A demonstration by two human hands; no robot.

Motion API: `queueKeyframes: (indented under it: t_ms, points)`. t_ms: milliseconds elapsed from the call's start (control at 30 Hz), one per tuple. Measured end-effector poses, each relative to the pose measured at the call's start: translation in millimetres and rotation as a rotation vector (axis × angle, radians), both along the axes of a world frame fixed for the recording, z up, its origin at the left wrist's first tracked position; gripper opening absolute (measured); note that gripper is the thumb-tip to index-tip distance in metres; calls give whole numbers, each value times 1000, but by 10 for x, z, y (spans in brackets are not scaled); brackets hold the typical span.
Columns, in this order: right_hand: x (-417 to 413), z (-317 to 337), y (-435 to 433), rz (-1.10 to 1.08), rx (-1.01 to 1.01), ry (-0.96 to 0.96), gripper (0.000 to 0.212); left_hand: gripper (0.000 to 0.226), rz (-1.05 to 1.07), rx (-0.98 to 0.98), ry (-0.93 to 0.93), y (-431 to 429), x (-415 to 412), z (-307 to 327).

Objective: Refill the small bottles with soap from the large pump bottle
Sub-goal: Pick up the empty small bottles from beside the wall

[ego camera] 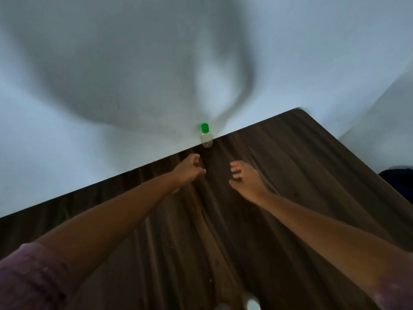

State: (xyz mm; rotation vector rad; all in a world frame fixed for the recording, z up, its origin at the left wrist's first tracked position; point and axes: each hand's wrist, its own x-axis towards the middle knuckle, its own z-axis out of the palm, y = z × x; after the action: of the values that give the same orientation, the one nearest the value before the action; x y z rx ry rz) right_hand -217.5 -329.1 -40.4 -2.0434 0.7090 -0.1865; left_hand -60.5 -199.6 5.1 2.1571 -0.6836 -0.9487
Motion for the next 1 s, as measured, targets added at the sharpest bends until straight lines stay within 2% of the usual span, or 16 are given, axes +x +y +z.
queueKeyframes:
  t_ms: [133,333,700,833,1000]
  points:
    - [731,-8,-136,-105,65,-68,56,66,88,-21,9,-210,323,-91]
    - [1302,-106,-303,-220,-5,-96,65,74,33,-32,68,-422,554,-164]
    - [1613,-151,-433,-171,-115,-98,48,76,-20,-48,110,-658,700,-261]
    - [1619,-178,-480,-151,-173,-35,44,67,33,-95,25,-678,660,-262]
    - [1396,-156,-445,-48,-249,12,34,60,6,-84,82,-631,548,-286]
